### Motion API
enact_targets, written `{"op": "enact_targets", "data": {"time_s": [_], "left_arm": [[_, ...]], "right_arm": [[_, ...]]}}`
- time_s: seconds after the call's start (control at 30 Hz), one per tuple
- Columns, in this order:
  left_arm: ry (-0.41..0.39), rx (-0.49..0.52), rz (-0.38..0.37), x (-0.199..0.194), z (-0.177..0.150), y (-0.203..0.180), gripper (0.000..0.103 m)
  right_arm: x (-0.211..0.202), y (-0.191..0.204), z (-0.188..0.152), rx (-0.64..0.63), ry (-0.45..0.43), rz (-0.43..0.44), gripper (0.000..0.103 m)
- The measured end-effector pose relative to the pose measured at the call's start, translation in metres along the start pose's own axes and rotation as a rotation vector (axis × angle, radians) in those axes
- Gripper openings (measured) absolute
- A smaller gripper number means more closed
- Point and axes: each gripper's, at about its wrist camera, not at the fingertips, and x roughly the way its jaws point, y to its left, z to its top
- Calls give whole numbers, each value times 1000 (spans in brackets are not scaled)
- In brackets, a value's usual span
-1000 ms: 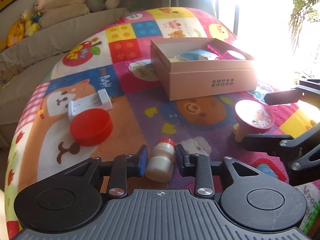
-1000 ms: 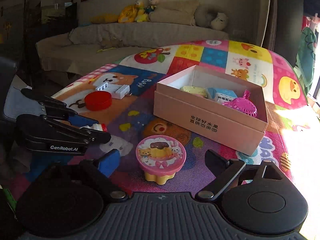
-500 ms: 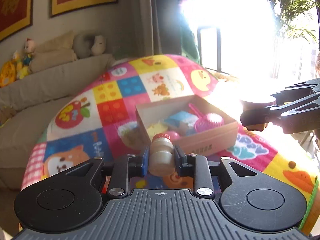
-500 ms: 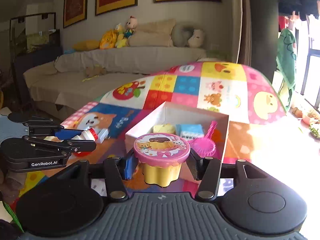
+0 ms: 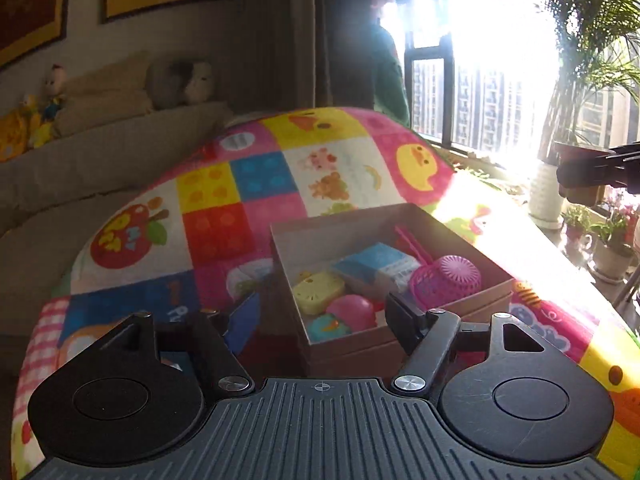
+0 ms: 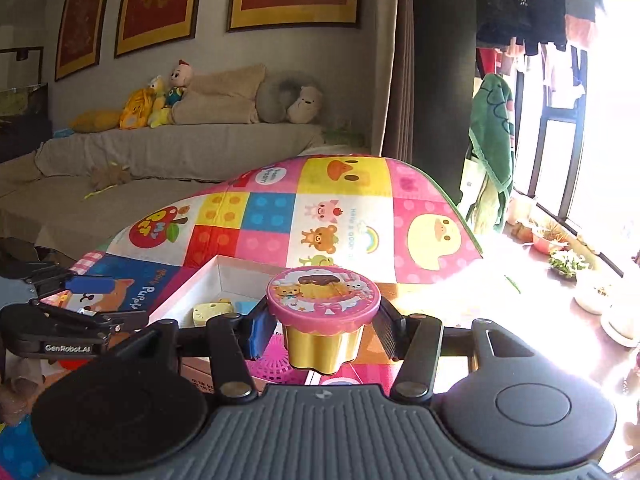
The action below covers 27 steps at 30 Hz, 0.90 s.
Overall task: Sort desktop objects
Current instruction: 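Lower the cupcake toy into the box with the right gripper while the left drops the bottle in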
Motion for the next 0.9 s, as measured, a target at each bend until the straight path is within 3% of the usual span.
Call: {"op": "enact_targets", "data": {"time_s": [0.17, 0.33, 0.5, 0.7, 0.8, 0.9], "left_arm": [[80, -85, 35, -20, -47, 22, 92], [97, -115, 72, -42, -68, 35, 96], [98, -131, 129, -57, -78, 50, 100], [117, -169, 235, -58, -94, 67, 102], [138, -259, 331, -56, -101, 81, 102], [141, -387, 398, -62, -104, 104, 102]], "right_arm": [[48, 11, 8, 31, 72, 71, 53], [124, 32, 36, 130, 163, 167, 52], [181, 46, 56, 151, 181, 157, 55], [169, 51, 59, 138, 149, 126, 61], [150, 72, 51, 51, 147, 128, 63], [125, 110, 32, -85, 121, 182, 73]]}}
